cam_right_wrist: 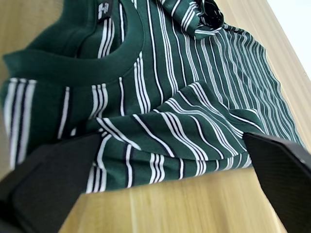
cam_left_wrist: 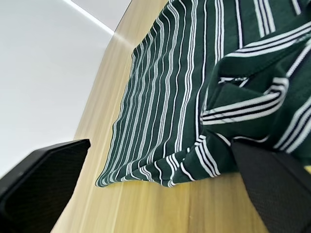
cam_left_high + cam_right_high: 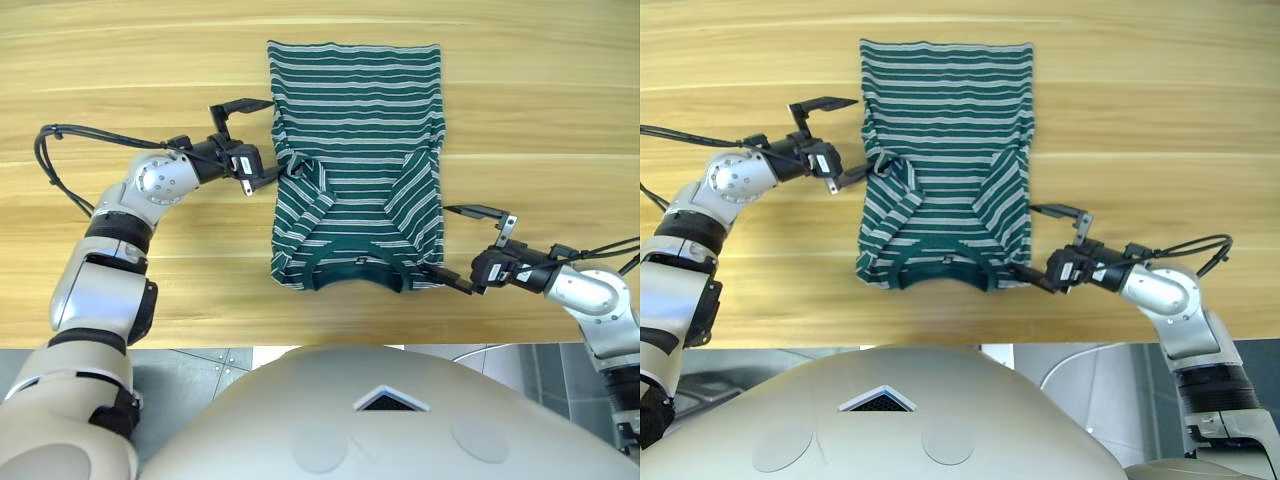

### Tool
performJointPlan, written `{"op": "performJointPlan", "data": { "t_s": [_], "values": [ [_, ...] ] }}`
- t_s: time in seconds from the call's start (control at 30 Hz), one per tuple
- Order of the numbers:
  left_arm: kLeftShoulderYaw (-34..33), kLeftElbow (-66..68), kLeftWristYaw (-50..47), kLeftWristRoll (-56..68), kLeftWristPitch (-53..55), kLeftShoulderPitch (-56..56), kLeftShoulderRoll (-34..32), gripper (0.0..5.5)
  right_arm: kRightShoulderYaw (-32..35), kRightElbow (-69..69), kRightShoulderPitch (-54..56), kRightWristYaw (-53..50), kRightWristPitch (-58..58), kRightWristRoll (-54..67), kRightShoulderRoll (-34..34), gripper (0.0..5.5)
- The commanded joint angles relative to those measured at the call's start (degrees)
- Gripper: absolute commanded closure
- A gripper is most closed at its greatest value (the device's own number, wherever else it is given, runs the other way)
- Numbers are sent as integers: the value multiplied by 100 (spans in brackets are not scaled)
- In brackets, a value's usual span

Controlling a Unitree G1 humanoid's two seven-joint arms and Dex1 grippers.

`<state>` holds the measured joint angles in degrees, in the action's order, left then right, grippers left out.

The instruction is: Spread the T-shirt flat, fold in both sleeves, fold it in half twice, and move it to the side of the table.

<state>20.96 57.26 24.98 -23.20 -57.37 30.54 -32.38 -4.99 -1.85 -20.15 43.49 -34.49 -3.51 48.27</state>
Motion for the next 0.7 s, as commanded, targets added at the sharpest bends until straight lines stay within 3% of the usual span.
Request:
{"op": "performJointPlan", "data": {
  "t_s": [0.03, 0.43, 0.53, 0.7],
  "values": [
    [-81, -62, -43, 56, 1, 4, -43, 10, 136, 92, -13, 65, -112, 146, 131, 11],
    [-906, -726, 457, 1468, -311, -111, -664, 10, 805, 11, 230, 272, -290, 1584, 49, 11],
    [-1062, -1107, 1162, 2635, -253, -250, -579, 10, 1018, 91, 272, 206, -259, 1554, 58, 11],
    [-807, -2330, 3058, 4055, 404, -1280, -1095, 10, 1528, 465, -51, 215, -382, 987, 395, 11]
  ]
}}
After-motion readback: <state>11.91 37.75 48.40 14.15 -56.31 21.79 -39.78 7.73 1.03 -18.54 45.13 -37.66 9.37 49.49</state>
